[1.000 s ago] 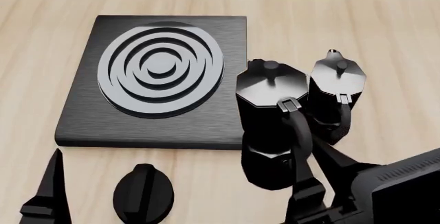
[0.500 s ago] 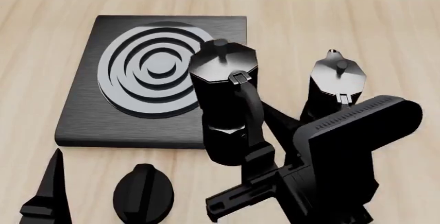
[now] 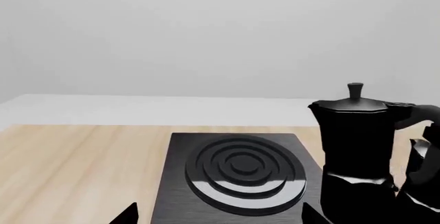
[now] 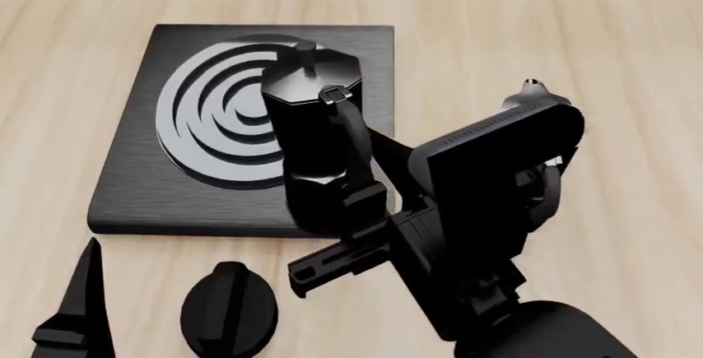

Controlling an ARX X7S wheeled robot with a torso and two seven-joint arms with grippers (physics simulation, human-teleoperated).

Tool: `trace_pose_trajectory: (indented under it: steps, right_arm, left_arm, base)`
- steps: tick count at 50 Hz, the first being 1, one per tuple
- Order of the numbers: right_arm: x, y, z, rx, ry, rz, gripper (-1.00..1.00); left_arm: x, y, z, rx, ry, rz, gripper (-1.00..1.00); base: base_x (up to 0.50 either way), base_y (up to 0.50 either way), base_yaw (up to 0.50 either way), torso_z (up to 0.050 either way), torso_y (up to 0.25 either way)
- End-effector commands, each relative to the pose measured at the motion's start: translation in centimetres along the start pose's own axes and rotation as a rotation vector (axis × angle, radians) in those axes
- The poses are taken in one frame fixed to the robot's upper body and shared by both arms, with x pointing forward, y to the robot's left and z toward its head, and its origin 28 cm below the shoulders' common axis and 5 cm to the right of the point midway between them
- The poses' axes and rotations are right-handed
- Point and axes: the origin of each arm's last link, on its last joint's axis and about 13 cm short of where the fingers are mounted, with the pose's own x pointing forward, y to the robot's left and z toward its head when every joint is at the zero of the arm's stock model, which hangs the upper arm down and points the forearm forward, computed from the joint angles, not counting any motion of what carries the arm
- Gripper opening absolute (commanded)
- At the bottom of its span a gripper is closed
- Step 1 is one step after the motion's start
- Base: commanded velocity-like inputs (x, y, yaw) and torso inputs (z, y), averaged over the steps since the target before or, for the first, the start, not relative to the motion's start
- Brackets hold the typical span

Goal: Put the right moka pot on the stove.

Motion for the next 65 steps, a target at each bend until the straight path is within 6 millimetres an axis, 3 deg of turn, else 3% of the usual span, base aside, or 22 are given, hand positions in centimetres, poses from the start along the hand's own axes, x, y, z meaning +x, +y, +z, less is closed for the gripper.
trace_pose_trajectory:
  steps: [1, 22, 45, 65]
  right_arm:
    - [2.2, -0.1, 0.1, -0.007, -0.015, 0.030, -1.00]
    - [6.3, -0.3, -0.6, -0.022, -0.025, 0.059, -1.00]
    - [10.9, -1.0, 0.8, -0.044, -0.044, 0.060, -1.00]
    - [15.4, -1.4, -0.6, -0.033, -0.022, 0.070, -1.00]
  left_arm:
    - [0.0, 0.0, 0.0, -0.005, -0.001, -0.001, 1.00]
    - [0.0, 0.0, 0.1, -0.026, 0.001, -0.014, 1.00]
    - [0.0, 0.1, 0.2, -0.046, 0.005, -0.024, 1.00]
    - [-0.1, 0.1, 0.3, -0.056, 0.004, -0.040, 1.00]
  base:
    - [0.00, 0.00, 0.00, 0.010, 0.000]
    - [0.00, 0.00, 0.00, 0.000, 0.001]
    - [0.00, 0.00, 0.00, 0.000, 0.001]
    - [0.00, 0.00, 0.00, 0.000, 0.001]
